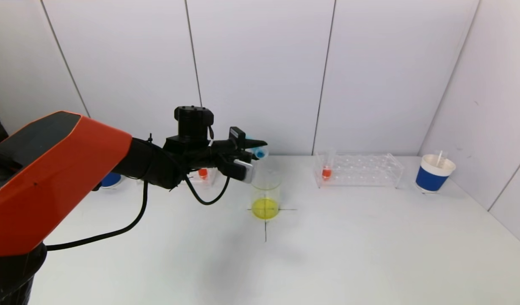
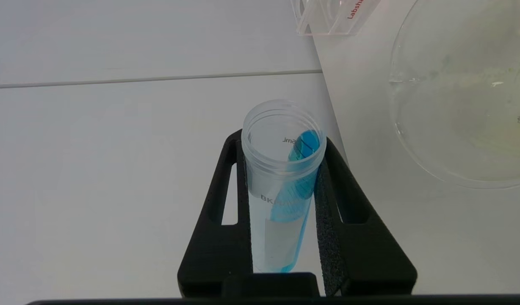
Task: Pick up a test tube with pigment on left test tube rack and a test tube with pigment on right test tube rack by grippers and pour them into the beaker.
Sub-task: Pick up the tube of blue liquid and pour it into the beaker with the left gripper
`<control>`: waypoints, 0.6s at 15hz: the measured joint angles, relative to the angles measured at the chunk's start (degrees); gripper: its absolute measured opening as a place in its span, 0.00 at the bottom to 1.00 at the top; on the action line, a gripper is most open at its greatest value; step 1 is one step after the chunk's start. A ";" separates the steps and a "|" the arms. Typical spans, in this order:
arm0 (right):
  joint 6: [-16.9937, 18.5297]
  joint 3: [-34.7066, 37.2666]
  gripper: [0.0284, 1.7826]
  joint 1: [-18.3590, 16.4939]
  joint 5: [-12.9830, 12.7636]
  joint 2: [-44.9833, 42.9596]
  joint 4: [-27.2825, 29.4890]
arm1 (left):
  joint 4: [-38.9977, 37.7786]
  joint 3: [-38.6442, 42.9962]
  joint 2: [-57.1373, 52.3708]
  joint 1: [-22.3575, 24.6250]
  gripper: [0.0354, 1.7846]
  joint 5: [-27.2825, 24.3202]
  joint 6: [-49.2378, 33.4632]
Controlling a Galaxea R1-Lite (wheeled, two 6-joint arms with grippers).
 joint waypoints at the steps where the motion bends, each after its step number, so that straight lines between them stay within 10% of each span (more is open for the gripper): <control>1: 0.00 0.00 0.99 0.00 -0.02 0.00 0.00 | 0.00 0.00 0.04 -0.05 0.23 -0.01 0.00; 9: 0.00 0.00 0.99 -0.02 -0.02 0.00 0.00 | -0.06 0.51 0.20 -0.07 0.23 -0.09 0.91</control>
